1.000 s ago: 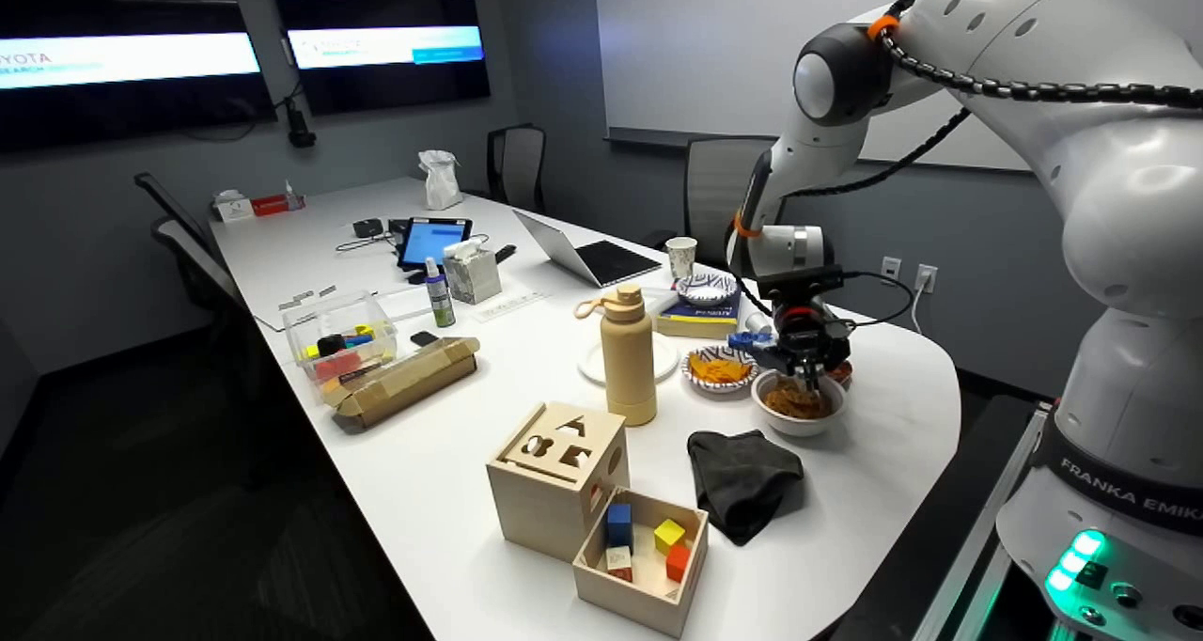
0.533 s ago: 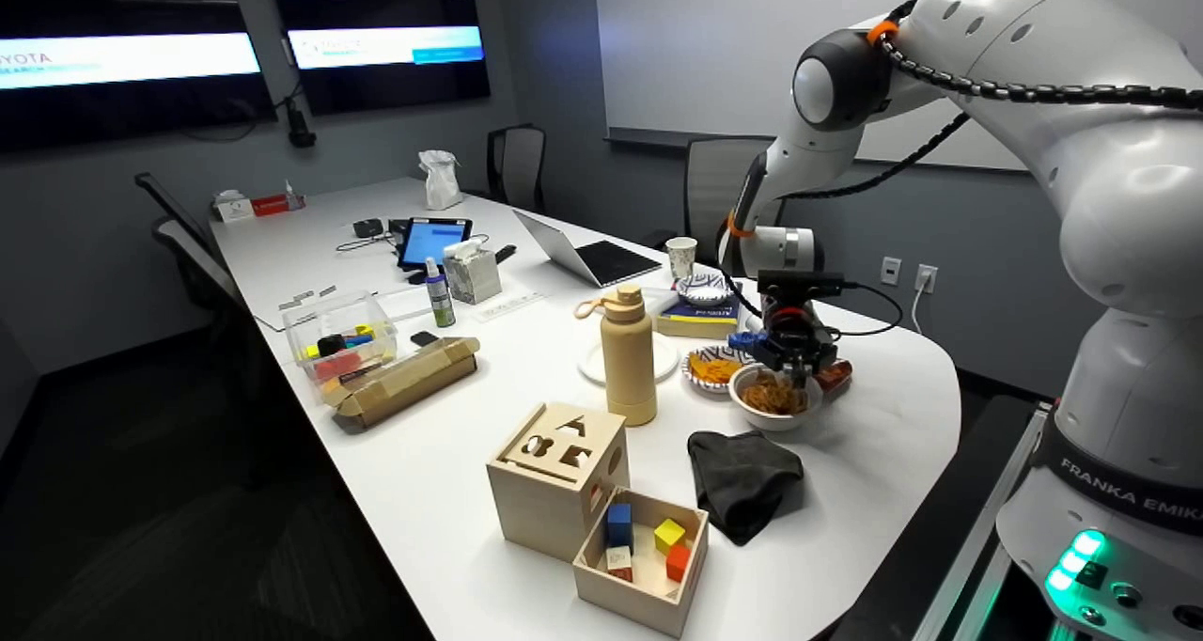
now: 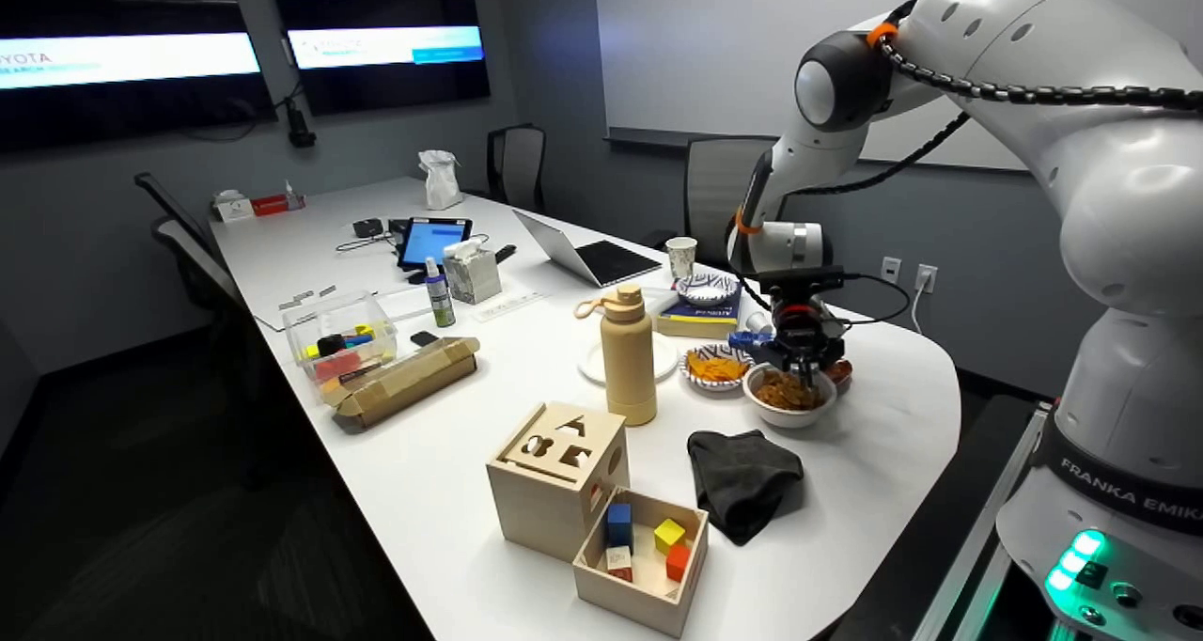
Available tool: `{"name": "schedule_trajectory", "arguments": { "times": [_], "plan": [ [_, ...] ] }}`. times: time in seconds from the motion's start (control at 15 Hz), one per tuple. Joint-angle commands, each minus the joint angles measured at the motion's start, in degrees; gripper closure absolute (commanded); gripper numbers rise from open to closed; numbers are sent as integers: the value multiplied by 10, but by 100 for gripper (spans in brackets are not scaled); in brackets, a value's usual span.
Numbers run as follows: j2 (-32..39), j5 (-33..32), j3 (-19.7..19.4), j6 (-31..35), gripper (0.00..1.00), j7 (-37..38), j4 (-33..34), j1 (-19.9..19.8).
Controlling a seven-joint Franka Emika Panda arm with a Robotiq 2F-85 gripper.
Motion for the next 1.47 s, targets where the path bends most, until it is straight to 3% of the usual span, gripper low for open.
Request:
{"name": "schedule_trajectory", "arguments": {
  "times": [0.0, 0.2, 0.47, 0.73, 1.07, 1.4],
  "plan": [
    [12, 1, -11, -49, 99, 63, 1, 1],
    [21, 2, -7, -82, 99, 57, 8, -1],
    [-11, 6, -7, -36, 99, -12, -12, -1],
    [-74, -5, -23, 17, 99, -69, -64, -3],
    [-166, -28, -40, 40, 99, -90, -122, 6],
    [-253, -60, -17, 99, 99, -89, -122, 36]
  ]
}}
